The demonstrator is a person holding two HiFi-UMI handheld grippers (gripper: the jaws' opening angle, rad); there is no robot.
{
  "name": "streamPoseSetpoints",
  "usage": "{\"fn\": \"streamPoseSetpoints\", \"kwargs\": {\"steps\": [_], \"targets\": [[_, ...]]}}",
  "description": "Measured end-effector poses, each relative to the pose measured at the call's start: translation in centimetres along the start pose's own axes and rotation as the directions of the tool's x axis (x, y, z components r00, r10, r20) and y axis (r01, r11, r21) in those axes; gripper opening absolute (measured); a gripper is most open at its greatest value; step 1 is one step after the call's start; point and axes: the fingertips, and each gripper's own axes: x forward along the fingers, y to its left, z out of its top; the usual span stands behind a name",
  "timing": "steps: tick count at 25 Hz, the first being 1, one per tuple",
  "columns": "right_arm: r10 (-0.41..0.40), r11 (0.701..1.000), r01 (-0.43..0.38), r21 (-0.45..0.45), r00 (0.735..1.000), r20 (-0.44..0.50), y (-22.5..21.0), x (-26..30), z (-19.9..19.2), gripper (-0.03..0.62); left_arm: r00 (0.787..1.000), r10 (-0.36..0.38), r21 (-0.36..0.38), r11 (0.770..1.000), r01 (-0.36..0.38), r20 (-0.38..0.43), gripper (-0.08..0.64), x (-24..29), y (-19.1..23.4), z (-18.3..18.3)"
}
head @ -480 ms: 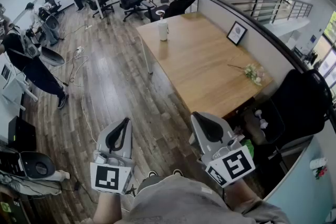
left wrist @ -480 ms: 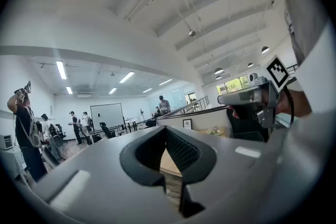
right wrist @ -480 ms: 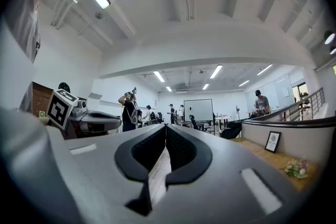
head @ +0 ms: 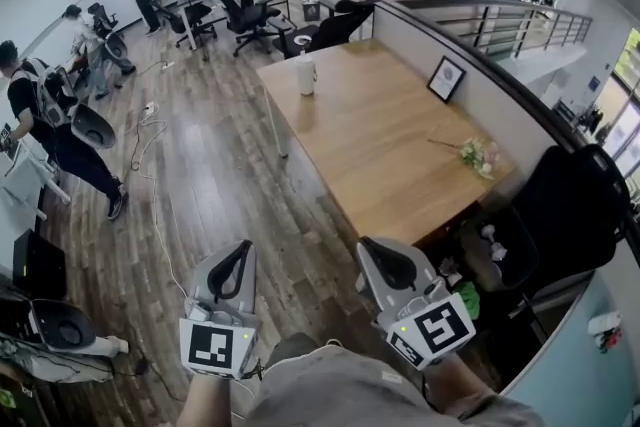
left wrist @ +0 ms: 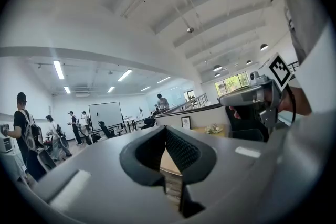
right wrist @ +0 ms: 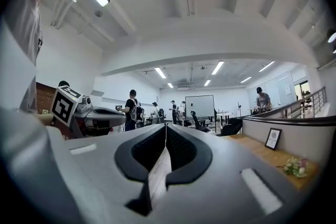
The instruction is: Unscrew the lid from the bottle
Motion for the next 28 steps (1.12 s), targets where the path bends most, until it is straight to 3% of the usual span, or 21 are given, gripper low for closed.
{"fn": "streamPoseSetpoints", "kwargs": {"steps": [3, 6, 7, 8, 9, 10, 20, 28], "targets": [[0.006, 1.0, -0.006, -0.009, 1.0, 0.006, -0.4, 0.2, 0.3, 0.014, 1.0, 0.0, -0.021, 1.0, 0.0, -0.008, 0.002, 0.6, -0.1, -0.1], [-0.014, 1.0, 0.013, 0.02, 0.998, 0.053, -1.7, 0.8, 1.0, 0.038, 0.998, 0.049, -0.026, 0.999, -0.048, 0.037, 0.002, 1.3, 1.3, 0.4], [-0.024, 0.999, 0.022, 0.029, 0.998, 0.064, -2.3, 1.1, 1.2, 0.102, 0.997, 0.066, -0.036, 0.997, -0.065, 0.046, 0.035, 1.6, 1.8, 0.5], [-0.03, 0.999, 0.028, 0.034, 0.997, 0.068, -2.9, 1.5, 1.3, 0.213, 0.996, 0.075, -0.049, 0.996, -0.073, 0.043, 0.154, 2.0, 2.1, 0.3], [-0.033, 0.999, 0.031, 0.033, 0.997, 0.065, -3.3, 1.8, 1.2, 0.232, 0.996, 0.077, -0.062, 0.995, -0.075, 0.034, 0.252, 2.4, 2.3, 0.0], [-0.034, 0.999, 0.033, 0.029, 0.998, 0.059, -3.7, 2.2, 1.1, 0.232, 0.996, 0.08, -0.072, 0.994, -0.078, 0.026, 0.271, 2.8, 2.5, -0.4], [-0.063, 0.997, 0.062, 0.035, 0.998, 0.012, -6.7, 7.5, -0.8, 0.23, 0.999, 0.051, -0.083, 0.995, -0.05, 0.017, 0.272, 8.3, 6.0, -2.0], [-0.077, 0.996, 0.078, 0.04, 0.997, -0.022, -9.1, 15.6, -0.9, 0.23, 1.0, 0.018, -0.104, 0.994, -0.017, 0.004, 0.27, 14.3, 11.8, -3.3]]}}
